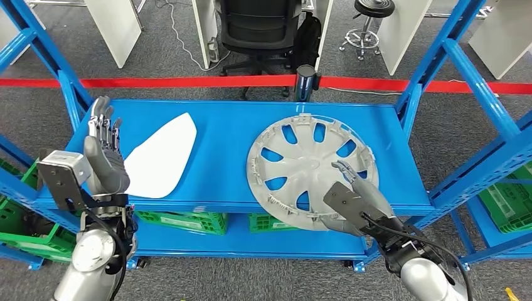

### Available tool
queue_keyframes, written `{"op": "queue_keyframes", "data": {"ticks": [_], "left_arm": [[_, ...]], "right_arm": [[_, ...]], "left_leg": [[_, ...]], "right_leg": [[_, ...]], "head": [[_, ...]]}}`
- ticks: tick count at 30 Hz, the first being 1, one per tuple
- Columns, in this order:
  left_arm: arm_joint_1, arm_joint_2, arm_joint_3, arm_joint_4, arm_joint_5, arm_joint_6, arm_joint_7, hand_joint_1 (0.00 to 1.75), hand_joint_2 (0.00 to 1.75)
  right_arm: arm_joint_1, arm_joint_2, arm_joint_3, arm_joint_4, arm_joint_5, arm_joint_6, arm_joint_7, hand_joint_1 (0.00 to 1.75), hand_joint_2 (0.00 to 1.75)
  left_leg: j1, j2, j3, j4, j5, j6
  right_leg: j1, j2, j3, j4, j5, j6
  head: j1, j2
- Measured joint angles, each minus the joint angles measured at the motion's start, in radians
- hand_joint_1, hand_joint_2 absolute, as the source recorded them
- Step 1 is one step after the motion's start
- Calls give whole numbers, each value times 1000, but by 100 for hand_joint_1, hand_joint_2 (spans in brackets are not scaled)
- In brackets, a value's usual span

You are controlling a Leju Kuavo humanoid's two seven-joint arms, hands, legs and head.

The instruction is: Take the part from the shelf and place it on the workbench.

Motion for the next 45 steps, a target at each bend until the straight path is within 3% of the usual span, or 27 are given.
{"op": "queue_keyframes", "data": {"ticks": [2, 3, 5, 7, 8, 9, 10, 12, 15, 17, 19, 21, 22, 23, 24, 26, 28, 31, 33, 36, 37, 38, 39, 41, 42, 43, 45], "left_arm": [[-2, -1, -1, 3, 6, -4, 0, 0, 0], [-4, -2, -1, 5, 10, -6, 1, 0, 0], [-9, -4, -1, 10, 16, -10, 1, 0, 0], [-11, -5, -2, 17, 22, -13, 2, 0, 0], [-12, -6, -3, 20, 23, -15, 3, 0, 0], [-14, -7, -3, 23, 24, -16, 4, 0, 0], [-16, -8, -3, 25, 25, -16, 4, 0, 0], [-22, -9, -4, 29, 30, -18, 4, 0, 0], [-29, -10, -5, 37, 39, -20, 7, 0, 0], [-32, -10, -7, 40, 41, -21, 7, 0, 0], [-36, -10, -8, 43, 42, -22, 8, 0, 0], [-34, -9, -10, 48, 45, -22, 14, 0, 0], [-33, -8, -11, 50, 49, -23, 19, 0, 0], [-32, -7, -12, 52, 53, -26, 23, 0, 0], [-33, -6, -13, 53, 58, -29, 27, 0, 0], [-36, -5, -15, 53, 64, -37, 31, 0, 0], [-42, -4, -18, 53, 68, -45, 39, 0, 0], [-48, -4, -25, 52, 67, -53, 54, 0, 0], [-50, -6, -30, 52, 62, -57, 60, 0, 0], [-44, -9, -36, 54, 58, -53, 63, 0, 0], [-40, -9, -38, 55, 59, -51, 63, 0, 0], [-36, -9, -38, 56, 60, -49, 63, 0, 0], [-33, -9, -39, 57, 61, -49, 62, 0, 0], [-31, -10, -39, 58, 62, -49, 62, 0, 0], [-32, -10, -39, 58, 62, -49, 61, 0, 0], [-32, -10, -39, 59, 62, -49, 61, 0, 0], [-30, -10, -40, 60, 62, -49, 61, 0, 0]], "right_arm": [[-15, 0, 13, 0, -8, 5, 4, 0, 175], [-24, 0, 19, 2, -12, 7, 5, 0, 175], [-43, 1, 36, 6, -17, 10, 7, 0, 175], [-55, 2, 56, 13, -20, 12, 8, 0, 175], [-61, 4, 65, 17, -21, 13, 8, 0, 175], [-67, 5, 72, 19, -21, 14, 8, 0, 175], [-75, 6, 79, 22, -21, 15, 8, 0, 175], [-99, 9, 92, 27, -19, 17, 8, 0, 175], [-134, 17, 112, 36, -15, 21, 11, 0, 175], [-151, 26, 122, 41, -13, 23, 12, 0, 175], [-167, 35, 132, 47, -13, 24, 13, 0, 175], [-175, 43, 144, 58, -13, 24, 18, 0, 175], [-177, 47, 150, 65, -14, 23, 21, 0, 175], [-179, 51, 156, 73, -14, 22, 24, 0, 175], [-183, 54, 162, 82, -15, 19, 25, 0, 175], [-194, 61, 170, 103, -16, 15, 24, 0, 175], [-206, 66, 177, 128, -13, 10, 14, 0, 175], [-213, 77, 188, 166, 8, -4, -9, 0, 175], [-212, 84, 193, 185, 33, -11, -18, 0, 175], [-200, 93, 198, 200, 69, -24, -26, 0, 175], [-191, 97, 200, 204, 77, -26, -27, 0, 175], [-183, 100, 202, 206, 82, -28, -27, 0, 175], [-178, 103, 204, 209, 86, -29, -27, 0, 175], [-175, 108, 206, 212, 89, -31, -27, 0, 175], [-175, 110, 206, 212, 90, -32, -27, 0, 175], [-176, 112, 206, 213, 90, -33, -27, 0, 175], [-176, 115, 206, 214, 90, -34, -27, 0, 175]], "left_leg": [[4, 0, 2, -4, 4, 8], [7, 0, 3, -6, 5, 11], [8, 0, 2, -7, 5, 14], [8, 0, 2, -6, 4, 16], [8, -2, 2, -6, 3, 16], [8, -3, 3, -6, 2, 15], [8, -5, 4, -6, 1, 14], [6, -7, 2, -8, 2, 8], [7, -7, -2, -12, 7, -9], [8, -5, -6, -3, -3, -19], [8, -2, -45, 70, -40, -23], [7, -2, -112, 196, -85, -26], [7, -2, -137, 238, -92, -28], [8, -1, -146, 247, -82, -29], [8, 0, -135, 217, -57, -29], [9, 4, -74, 96, -2, -28], [9, 4, -28, 19, 12, -22], [8, 0, -20, 9, 9, -9], [12, -2, -17, 7, 10, 0], [12, -3, -16, 7, 8, 7], [12, -4, -15, 7, 7, 9], [11, -4, -15, 7, 7, 9], [10, -5, -14, 7, 6, 10], [9, -7, -10, 6, 4, 9], [7, -8, -9, 5, 3, 7], [7, -8, -10, 4, 3, 3], [8, -7, -12, 0, 6, -7]], "right_leg": [[-2, 0, -14, 21, -15, 12], [-4, 0, -32, 57, -35, 18], [-9, -1, -90, 176, -90, 28], [-14, -1, -135, 264, -111, 33], [-15, -1, -135, 259, -95, 33], [-16, -1, -117, 215, -64, 31], [-16, -1, -89, 148, -27, 27], [-11, 0, -32, 33, 11, 15], [-3, 1, -8, -8, 10, -1], [-6, -2, 3, -23, 14, -11], [-9, -4, 15, -36, 17, -22], [-8, -4, 16, -36, 15, -28], [-8, -4, 16, -35, 13, -29], [-8, -3, 16, -32, 11, -29], [-8, -2, 16, -28, 9, -27], [-7, 0, 13, -15, -1, -19], [-4, 1, 6, 1, -9, -7], [-4, 1, 0, 6, -12, 5], [-7, 0, -19, 40, -34, 15], [-10, 0, -106, 213, -106, 26], [-10, 0, -135, 263, -117, 27], [-10, 0, -148, 280, -110, 25], [-9, 0, -144, 258, -85, 22], [-6, 0, -92, 131, -15, 8], [-3, 0, -60, 71, 6, 0], [1, 0, -37, 29, 15, -8], [8, 0, -20, 6, 11, -17]], "head": [[4, 0], [9, 0], [21, 0], [29, 0], [32, 0], [36, 0], [39, 0], [44, 0], [43, 0], [38, 0], [28, 0], [17, 0], [12, 0], [7, 0], [3, 0], [-5, 0], [-8, 0], [-2, 0], [4, 0], [22, 0], [26, 0], [30, 0], [34, 0], [40, 0], [40, 0], [42, 0], [42, 0]]}}
